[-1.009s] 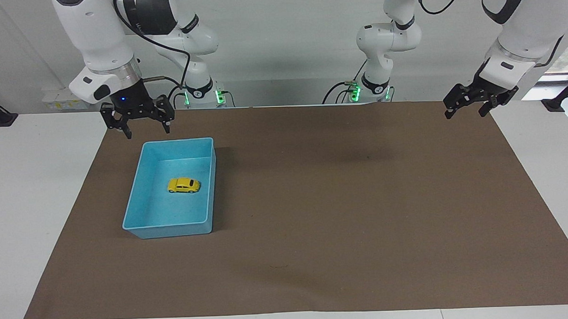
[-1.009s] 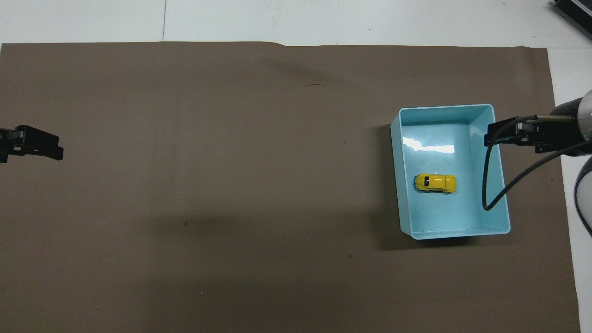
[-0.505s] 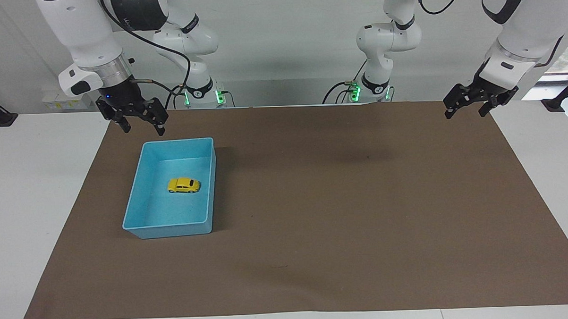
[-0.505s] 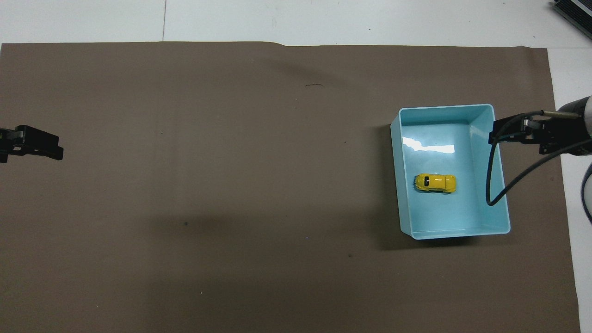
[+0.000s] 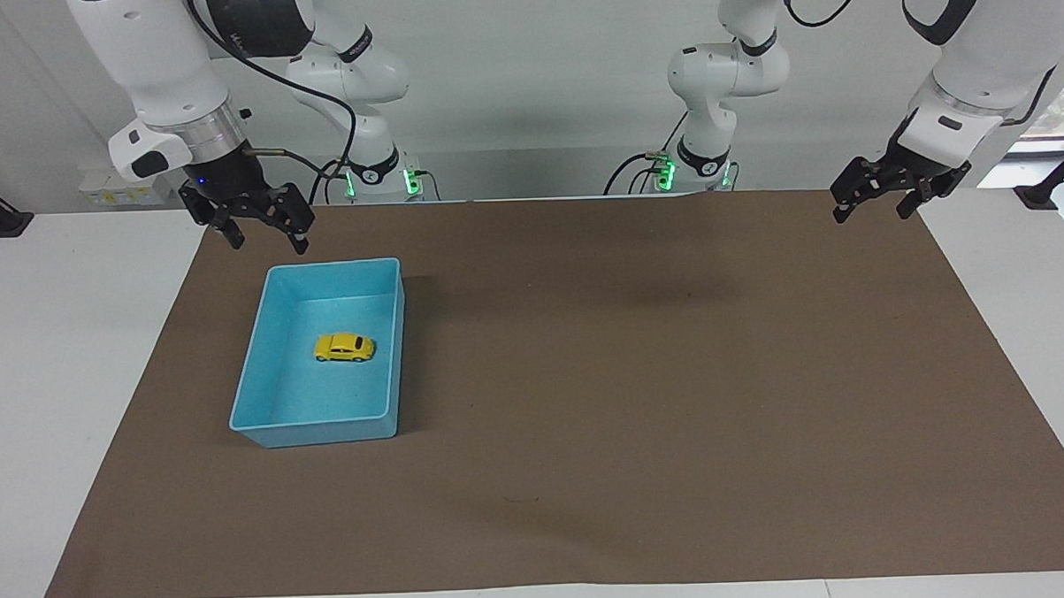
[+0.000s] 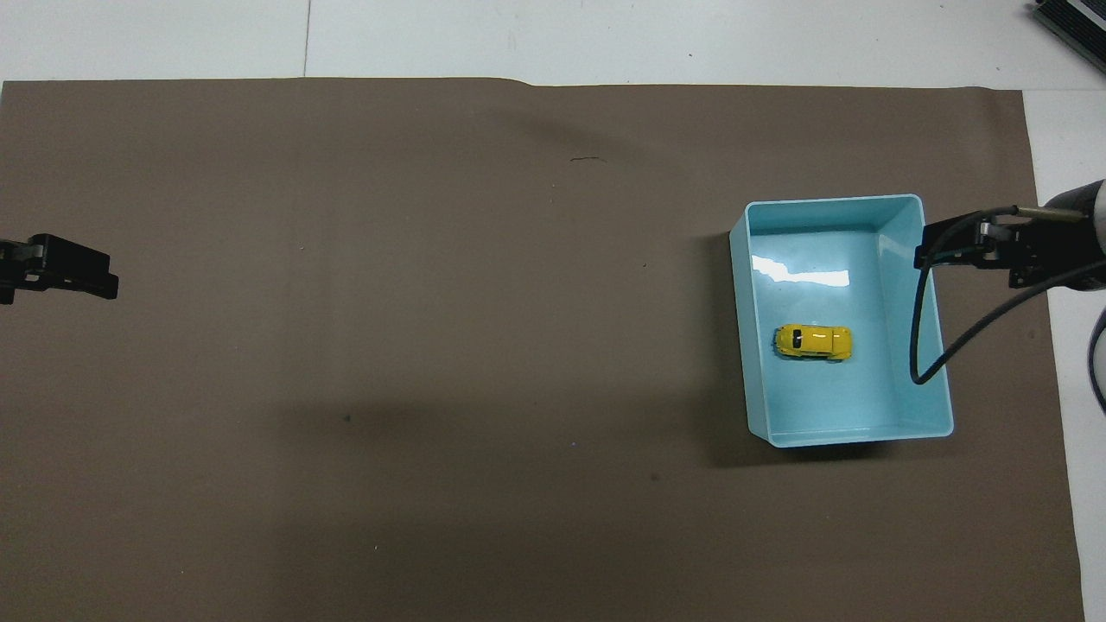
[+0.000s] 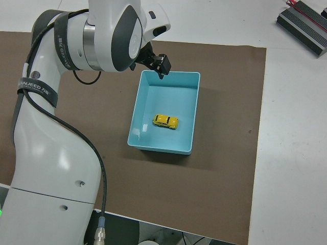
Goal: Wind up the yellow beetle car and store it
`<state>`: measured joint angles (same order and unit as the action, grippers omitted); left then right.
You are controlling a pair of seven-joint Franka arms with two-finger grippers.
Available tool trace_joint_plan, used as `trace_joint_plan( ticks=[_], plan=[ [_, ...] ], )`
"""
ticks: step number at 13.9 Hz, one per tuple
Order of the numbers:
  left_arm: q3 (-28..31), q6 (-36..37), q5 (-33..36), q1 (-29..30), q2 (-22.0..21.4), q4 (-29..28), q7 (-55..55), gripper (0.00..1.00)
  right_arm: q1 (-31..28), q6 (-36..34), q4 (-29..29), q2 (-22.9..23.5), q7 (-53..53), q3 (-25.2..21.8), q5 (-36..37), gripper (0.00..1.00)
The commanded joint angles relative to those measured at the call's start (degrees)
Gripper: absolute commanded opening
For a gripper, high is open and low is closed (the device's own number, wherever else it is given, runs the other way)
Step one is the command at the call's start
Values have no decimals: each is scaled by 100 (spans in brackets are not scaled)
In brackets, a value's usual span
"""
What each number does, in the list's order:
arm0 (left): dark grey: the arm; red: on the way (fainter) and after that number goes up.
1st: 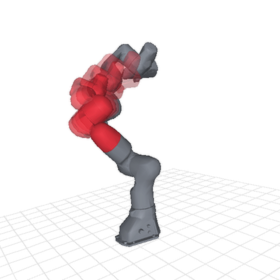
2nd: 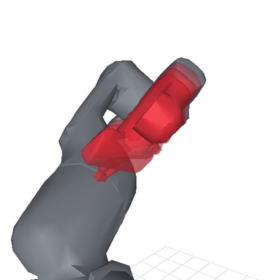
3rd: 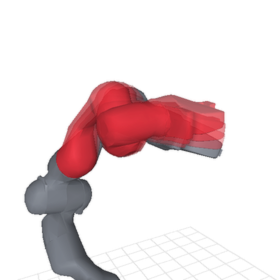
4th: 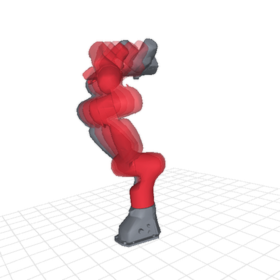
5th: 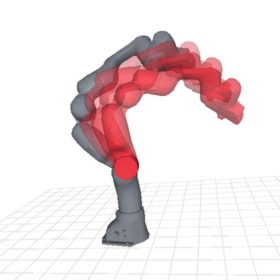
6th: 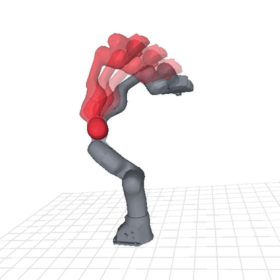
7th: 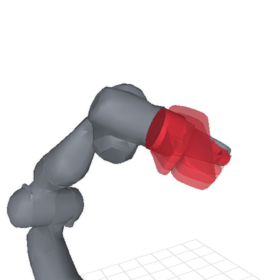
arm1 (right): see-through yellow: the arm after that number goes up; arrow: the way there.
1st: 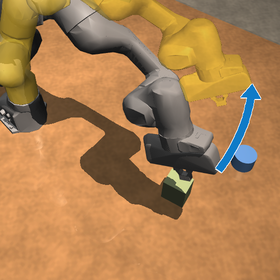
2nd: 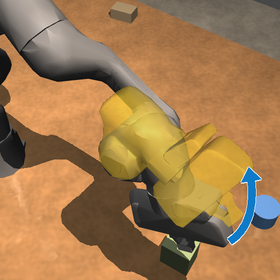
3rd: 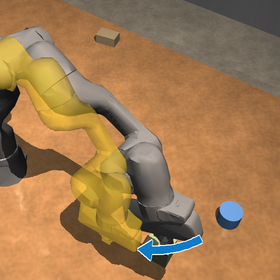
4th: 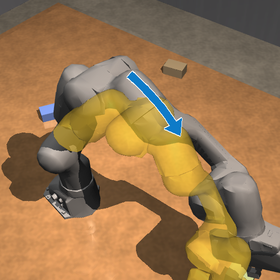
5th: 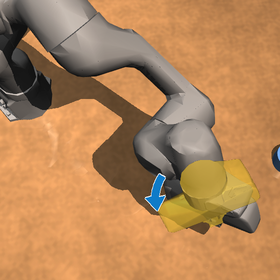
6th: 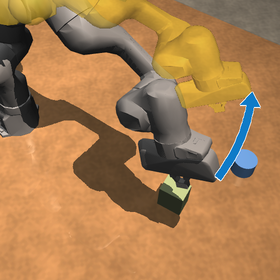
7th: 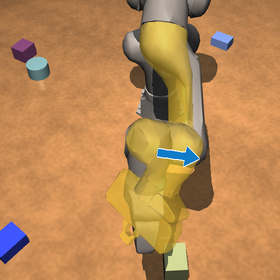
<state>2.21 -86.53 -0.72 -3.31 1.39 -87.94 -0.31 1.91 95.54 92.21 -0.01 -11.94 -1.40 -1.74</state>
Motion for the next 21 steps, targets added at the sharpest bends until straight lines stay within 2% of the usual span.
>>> trace_joint_plan(
  ticks=[1,21],
  plan=[
    [-27,92,99,32,-104,-48,-4,100,-33,-53,-115,44,-80,25,-160,100],
    [-27,84,99,41,-104,-48,-4,100,-42,-211,-107,27,-63,8,-116,100]
  ],
)
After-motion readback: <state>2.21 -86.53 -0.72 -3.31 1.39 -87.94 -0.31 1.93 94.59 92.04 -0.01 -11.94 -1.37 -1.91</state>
